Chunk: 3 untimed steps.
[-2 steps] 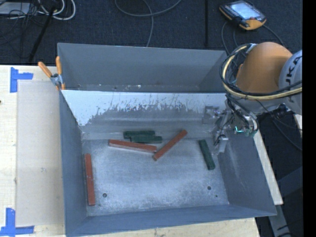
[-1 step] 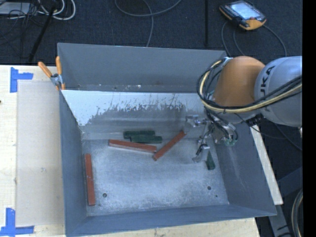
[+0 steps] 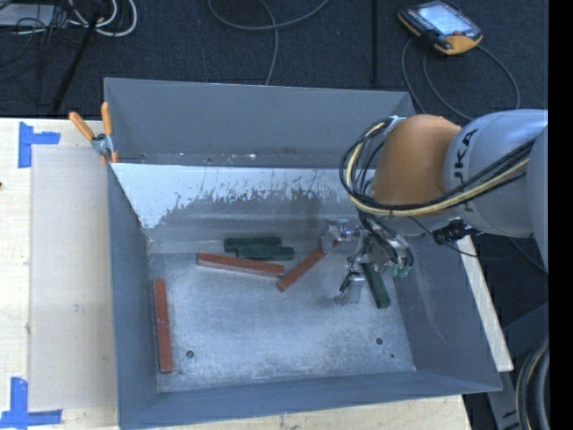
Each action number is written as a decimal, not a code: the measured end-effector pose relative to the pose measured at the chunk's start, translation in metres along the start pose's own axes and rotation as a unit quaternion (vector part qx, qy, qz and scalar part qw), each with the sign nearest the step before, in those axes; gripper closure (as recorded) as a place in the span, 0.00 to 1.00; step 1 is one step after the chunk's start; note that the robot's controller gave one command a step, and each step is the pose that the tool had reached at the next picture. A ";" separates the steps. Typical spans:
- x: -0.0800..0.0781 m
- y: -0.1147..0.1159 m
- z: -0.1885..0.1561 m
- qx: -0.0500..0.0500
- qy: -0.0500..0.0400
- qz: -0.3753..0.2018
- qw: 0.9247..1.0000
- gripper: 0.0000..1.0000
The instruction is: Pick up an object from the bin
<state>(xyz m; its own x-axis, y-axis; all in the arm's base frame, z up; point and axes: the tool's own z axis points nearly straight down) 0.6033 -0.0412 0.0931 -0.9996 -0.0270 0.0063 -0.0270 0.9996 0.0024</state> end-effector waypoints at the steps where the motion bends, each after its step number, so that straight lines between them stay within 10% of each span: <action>1: 0.002 0.027 0.000 0.001 -0.003 0.057 0.998 0.00; 2: 0.002 0.053 0.011 0.001 -0.003 0.019 1.000 0.00; 3: -0.011 0.056 0.024 0.001 -0.003 0.043 0.999 1.00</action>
Offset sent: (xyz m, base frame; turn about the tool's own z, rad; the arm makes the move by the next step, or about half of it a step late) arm -0.0046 0.0595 -0.0132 0.0462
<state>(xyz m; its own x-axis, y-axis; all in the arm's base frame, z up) 0.6122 0.0150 0.0696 -0.9982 0.0593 0.0000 0.0593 0.9982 -0.0002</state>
